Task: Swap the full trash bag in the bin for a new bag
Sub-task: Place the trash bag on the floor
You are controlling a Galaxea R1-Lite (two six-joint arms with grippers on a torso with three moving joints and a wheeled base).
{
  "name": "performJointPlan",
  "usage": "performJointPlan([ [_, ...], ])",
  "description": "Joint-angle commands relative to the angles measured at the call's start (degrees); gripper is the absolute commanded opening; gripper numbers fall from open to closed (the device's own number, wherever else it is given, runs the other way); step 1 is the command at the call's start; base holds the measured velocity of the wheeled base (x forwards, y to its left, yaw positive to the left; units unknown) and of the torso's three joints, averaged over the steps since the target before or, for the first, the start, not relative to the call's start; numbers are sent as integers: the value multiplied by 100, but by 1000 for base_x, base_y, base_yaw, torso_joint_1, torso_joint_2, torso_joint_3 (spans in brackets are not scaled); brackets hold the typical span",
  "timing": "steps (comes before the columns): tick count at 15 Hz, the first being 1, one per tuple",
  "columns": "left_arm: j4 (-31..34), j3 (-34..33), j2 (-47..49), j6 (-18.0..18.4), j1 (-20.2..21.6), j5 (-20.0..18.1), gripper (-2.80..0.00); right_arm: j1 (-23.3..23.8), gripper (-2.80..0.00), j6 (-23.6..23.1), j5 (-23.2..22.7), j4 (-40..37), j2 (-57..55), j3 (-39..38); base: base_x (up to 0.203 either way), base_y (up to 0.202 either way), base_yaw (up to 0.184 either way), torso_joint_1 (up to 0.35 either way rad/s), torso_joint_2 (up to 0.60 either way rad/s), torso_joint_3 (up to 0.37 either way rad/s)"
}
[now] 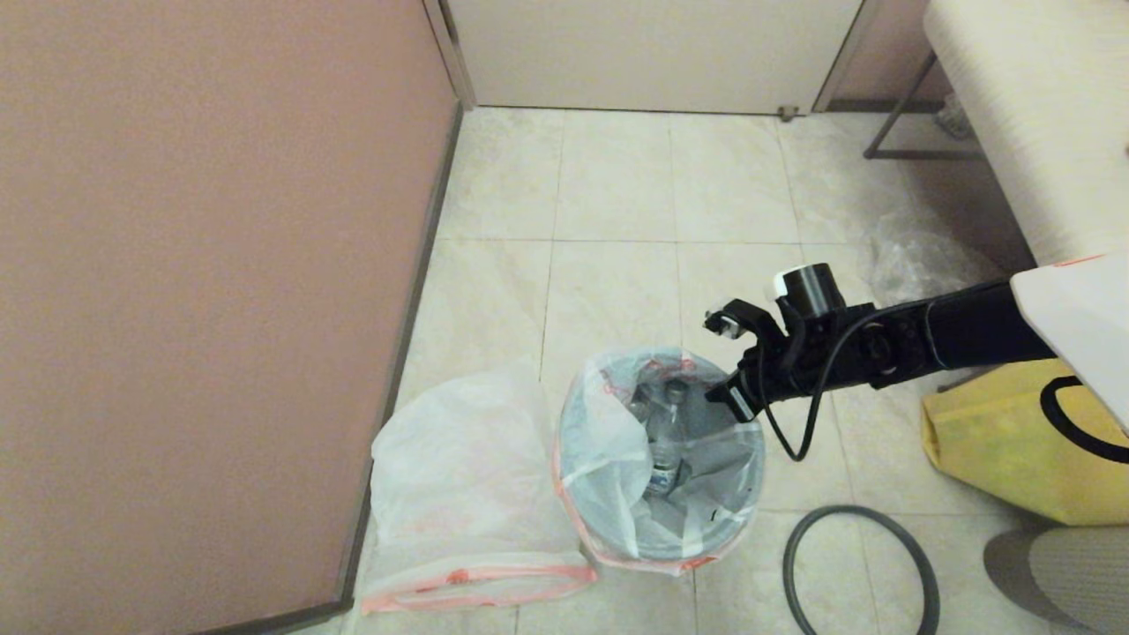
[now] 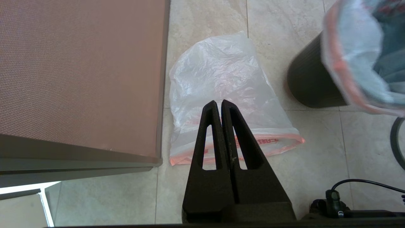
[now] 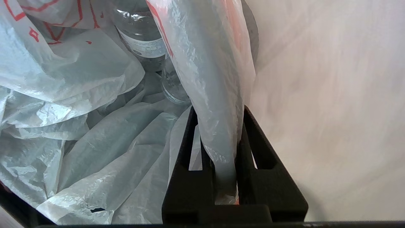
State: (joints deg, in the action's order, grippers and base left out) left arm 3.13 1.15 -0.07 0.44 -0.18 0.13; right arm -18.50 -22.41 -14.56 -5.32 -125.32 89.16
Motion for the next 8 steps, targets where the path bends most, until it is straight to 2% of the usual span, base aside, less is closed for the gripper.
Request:
performJointPlan([
  [1,3,0,7,0,1,4,-280,99,-280,-656,-128,-26,77,11,0,0,0,0,0,0],
  [4,-1,0,7,0,1,4,-280,129,-280,-1468,102,-91,-81,71,0,0,0,0,0,0],
  [6,0,0,7,0,1,4,-280,170,-280,-1924,427,-160,-352,448,0,0,0,0,0,0],
  [8,3,0,7,0,1,4,-280,178,-280,-2236,697,-563,-507,891,0,0,0,0,0,0],
])
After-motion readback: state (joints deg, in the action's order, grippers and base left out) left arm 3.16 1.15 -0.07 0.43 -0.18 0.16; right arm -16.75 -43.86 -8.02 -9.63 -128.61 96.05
